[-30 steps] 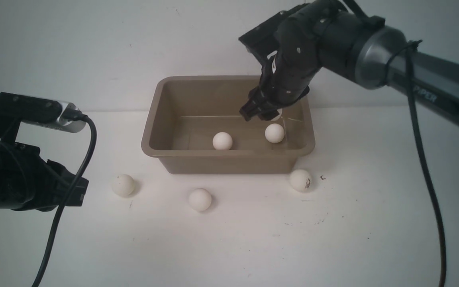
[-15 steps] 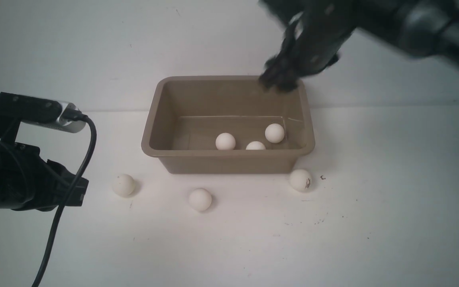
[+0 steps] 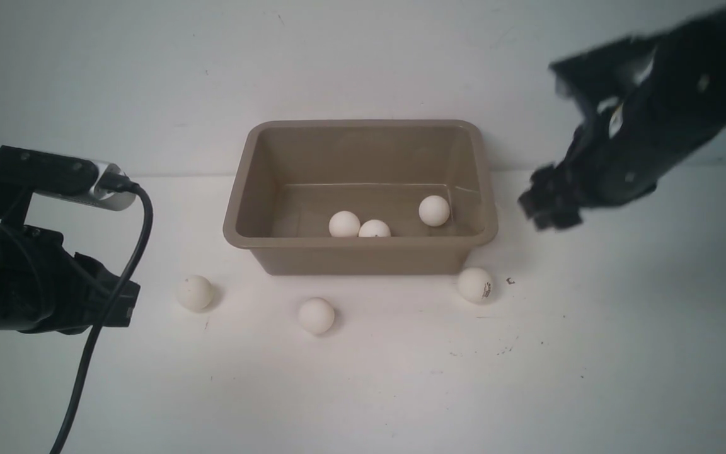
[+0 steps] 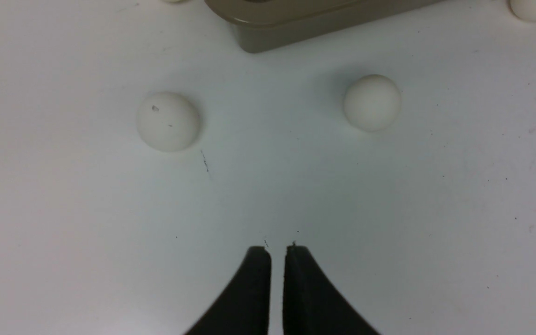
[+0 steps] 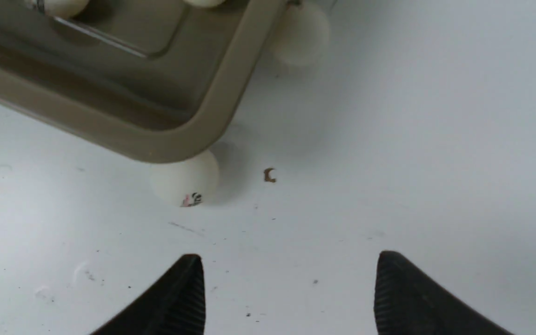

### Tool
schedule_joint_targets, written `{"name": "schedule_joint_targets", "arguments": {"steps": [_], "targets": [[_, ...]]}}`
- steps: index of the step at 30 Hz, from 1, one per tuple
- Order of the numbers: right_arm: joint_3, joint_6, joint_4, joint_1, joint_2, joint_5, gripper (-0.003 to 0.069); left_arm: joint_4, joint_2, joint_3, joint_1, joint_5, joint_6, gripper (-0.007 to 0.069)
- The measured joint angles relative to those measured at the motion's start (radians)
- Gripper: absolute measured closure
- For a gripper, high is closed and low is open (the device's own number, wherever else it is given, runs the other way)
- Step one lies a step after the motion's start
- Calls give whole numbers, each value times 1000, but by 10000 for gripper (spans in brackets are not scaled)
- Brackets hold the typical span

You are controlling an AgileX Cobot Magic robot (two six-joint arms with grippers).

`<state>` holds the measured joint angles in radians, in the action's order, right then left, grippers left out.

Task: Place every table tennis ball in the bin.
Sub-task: Use the right arm to clamp the table tennis ball closest to it

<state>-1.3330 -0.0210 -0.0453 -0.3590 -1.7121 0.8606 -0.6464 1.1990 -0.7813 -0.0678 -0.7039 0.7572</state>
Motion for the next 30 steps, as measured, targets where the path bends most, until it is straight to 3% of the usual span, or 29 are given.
{"name": "schedule_joint_targets", "arguments": {"steps": [12, 30], "targets": [[56, -3, 23, -101, -150, -210, 211, 0, 0, 0, 0, 0, 0, 594], [56, 1, 20, -104, -269, -350, 211, 0, 0, 0, 0, 0, 0, 594]]}}
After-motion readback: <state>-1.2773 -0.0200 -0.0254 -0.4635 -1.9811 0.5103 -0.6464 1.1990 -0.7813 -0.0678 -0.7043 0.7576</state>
